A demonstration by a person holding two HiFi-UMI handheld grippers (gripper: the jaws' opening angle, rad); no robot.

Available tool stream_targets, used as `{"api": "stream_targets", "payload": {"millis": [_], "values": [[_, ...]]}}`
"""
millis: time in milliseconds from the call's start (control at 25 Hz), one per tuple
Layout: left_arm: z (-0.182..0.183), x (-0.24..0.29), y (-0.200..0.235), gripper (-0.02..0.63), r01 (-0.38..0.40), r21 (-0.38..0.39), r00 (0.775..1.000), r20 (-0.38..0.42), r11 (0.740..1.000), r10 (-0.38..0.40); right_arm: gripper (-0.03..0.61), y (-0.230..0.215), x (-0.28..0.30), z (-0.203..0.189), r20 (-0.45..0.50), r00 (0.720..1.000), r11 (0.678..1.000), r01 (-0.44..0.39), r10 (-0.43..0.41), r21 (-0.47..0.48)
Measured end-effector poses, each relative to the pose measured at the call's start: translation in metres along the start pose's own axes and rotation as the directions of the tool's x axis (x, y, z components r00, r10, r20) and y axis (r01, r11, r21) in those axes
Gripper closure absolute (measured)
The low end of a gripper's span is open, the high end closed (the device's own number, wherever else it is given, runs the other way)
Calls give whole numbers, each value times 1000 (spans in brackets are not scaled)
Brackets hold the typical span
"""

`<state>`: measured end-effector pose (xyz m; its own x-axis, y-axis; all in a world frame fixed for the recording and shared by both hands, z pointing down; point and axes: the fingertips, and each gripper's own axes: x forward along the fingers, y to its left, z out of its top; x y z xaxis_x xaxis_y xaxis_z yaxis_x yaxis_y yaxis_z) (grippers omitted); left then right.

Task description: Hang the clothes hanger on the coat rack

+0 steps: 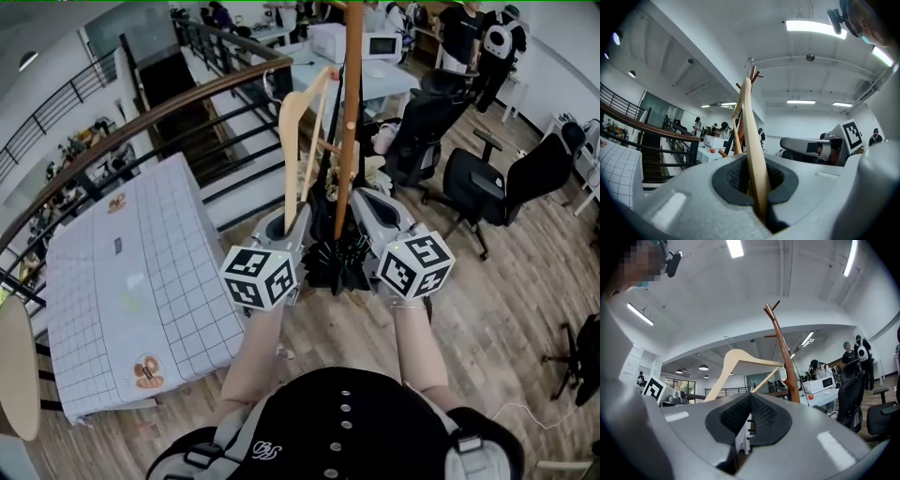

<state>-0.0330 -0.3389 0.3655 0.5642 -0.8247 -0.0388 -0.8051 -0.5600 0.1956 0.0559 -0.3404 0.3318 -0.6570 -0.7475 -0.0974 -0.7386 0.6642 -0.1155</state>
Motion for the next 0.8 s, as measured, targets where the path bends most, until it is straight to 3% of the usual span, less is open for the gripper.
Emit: {"api": "stream_targets", "payload": {"millis": [440, 800], "values": [[-4, 21, 20, 614, -28, 12, 999, -31, 1000, 29, 578, -16, 20, -9, -41, 999, 999, -32, 32, 0], [15, 45, 34, 614, 5, 18, 1000, -9, 1000, -4, 578, -28, 44, 5, -31, 999, 999, -24, 24, -28]]}}
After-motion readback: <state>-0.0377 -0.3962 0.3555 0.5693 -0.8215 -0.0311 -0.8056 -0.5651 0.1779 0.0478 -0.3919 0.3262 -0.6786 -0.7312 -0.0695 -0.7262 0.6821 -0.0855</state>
